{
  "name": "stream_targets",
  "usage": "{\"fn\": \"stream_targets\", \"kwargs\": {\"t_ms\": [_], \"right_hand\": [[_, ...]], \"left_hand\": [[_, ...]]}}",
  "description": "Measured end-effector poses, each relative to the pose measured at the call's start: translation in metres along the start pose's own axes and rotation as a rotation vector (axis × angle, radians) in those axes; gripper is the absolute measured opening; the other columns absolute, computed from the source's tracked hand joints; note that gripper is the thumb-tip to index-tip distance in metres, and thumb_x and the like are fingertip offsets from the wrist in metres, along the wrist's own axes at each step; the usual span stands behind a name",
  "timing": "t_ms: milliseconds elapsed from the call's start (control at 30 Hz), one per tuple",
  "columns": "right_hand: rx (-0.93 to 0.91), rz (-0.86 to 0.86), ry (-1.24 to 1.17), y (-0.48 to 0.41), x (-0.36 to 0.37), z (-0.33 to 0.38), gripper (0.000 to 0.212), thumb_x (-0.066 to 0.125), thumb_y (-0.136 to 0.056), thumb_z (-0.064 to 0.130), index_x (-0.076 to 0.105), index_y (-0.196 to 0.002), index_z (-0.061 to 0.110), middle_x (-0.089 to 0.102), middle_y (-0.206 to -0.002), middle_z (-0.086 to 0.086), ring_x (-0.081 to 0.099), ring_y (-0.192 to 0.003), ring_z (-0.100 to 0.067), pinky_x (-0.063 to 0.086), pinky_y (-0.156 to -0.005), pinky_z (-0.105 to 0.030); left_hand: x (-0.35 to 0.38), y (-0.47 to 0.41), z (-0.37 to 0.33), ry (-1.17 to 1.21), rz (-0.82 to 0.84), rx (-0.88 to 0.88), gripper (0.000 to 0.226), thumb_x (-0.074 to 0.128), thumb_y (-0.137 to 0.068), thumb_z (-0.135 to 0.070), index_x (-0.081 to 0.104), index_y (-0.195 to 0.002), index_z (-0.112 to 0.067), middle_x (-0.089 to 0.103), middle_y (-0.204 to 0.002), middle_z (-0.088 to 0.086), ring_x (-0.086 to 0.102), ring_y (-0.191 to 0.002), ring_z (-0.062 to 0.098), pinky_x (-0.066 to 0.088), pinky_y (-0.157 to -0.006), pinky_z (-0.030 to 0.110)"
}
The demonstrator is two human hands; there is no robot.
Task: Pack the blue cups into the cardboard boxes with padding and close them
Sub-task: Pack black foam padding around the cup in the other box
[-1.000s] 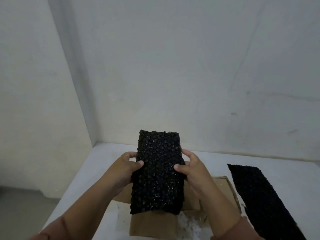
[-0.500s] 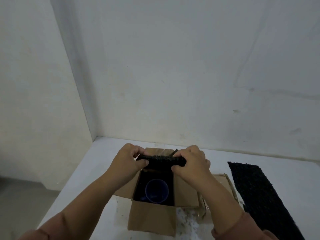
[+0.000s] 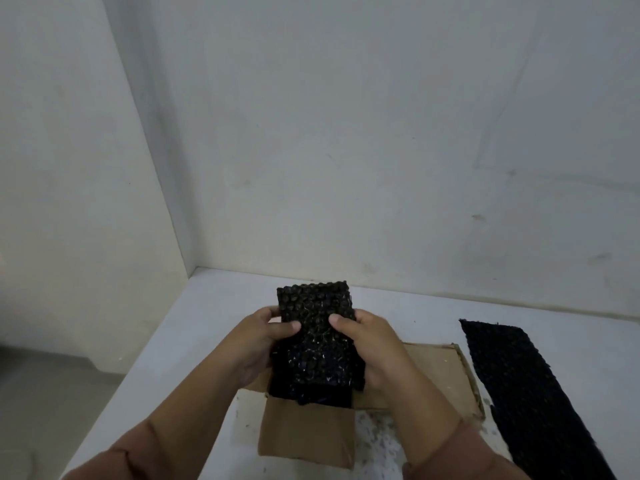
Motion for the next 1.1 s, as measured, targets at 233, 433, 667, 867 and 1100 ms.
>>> {"fn": "stream_targets", "kwargs": {"t_ms": [233, 433, 667, 867, 1100], "right_hand": [[-0.003, -0.140, 0.208, -0.020, -0.020, -0.036, 0.057, 0.058, -0.083, 0.007, 0.039, -0.132, 0.030, 0.064, -0.097, -0.006, 0.064, -0.088, -0.023, 0.055, -0.084, -0.042], [-0.244, -0.147, 0.836, -0.021, -0.011, -0.024, 0.058, 0.045, -0.089, 0.014, 0.025, -0.137, 0.038, 0.057, -0.107, -0.001, 0.053, -0.079, -0.013, 0.044, -0.065, -0.026], [-0.480, -0.196, 1.210, -0.023, 0.000, -0.023, 0.036, 0.039, -0.090, 0.016, 0.037, -0.123, 0.030, 0.055, -0.110, -0.002, 0.056, -0.089, -0.024, 0.044, -0.075, -0.034], [-0.530, -0.221, 1.546, -0.019, 0.005, -0.029, 0.049, 0.072, -0.068, 0.030, 0.056, -0.115, 0.032, 0.060, -0.121, -0.001, 0.061, -0.097, -0.022, 0.049, -0.076, -0.035], [-0.442, 0.323, 1.651, -0.010, 0.013, -0.024, 0.067, 0.049, -0.089, 0.039, 0.022, -0.147, 0.021, 0.004, -0.159, 0.001, 0.003, -0.146, -0.016, -0.002, -0.116, -0.042]], "left_hand": [[-0.021, -0.025, 0.018, -0.579, -0.234, 0.076, 0.031, 0.068, -0.078, -0.012, 0.060, -0.106, -0.021, 0.070, -0.097, 0.002, 0.066, -0.091, 0.020, 0.055, -0.087, 0.041], [-0.010, -0.021, 0.005, -1.145, -0.381, 0.360, 0.053, 0.058, -0.085, -0.017, 0.040, -0.134, -0.023, 0.066, -0.071, -0.007, 0.062, -0.076, 0.013, 0.052, -0.073, 0.029], [0.001, -0.014, 0.005, -1.287, -0.360, 0.449, 0.048, 0.050, -0.085, -0.015, 0.039, -0.131, -0.022, 0.055, -0.065, -0.010, 0.053, -0.057, 0.004, 0.046, -0.051, 0.020], [0.018, -0.009, 0.014, -1.697, -0.227, 0.447, 0.037, 0.055, -0.086, -0.020, 0.044, -0.122, -0.020, 0.058, -0.099, 0.001, 0.048, -0.077, 0.011, 0.041, -0.066, 0.022], [0.025, -0.006, 0.014, -1.977, -0.155, 0.556, 0.037, 0.045, -0.085, -0.033, 0.054, -0.118, -0.018, 0.041, -0.138, 0.001, 0.042, -0.116, 0.023, 0.031, -0.096, 0.035]]}}
Point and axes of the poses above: each hand's wrist, its own y-axis away from the middle knuckle, its own x-axis out of the palm, z = x × y, the point moved 7 cm from there along -y, towards the middle knuckle
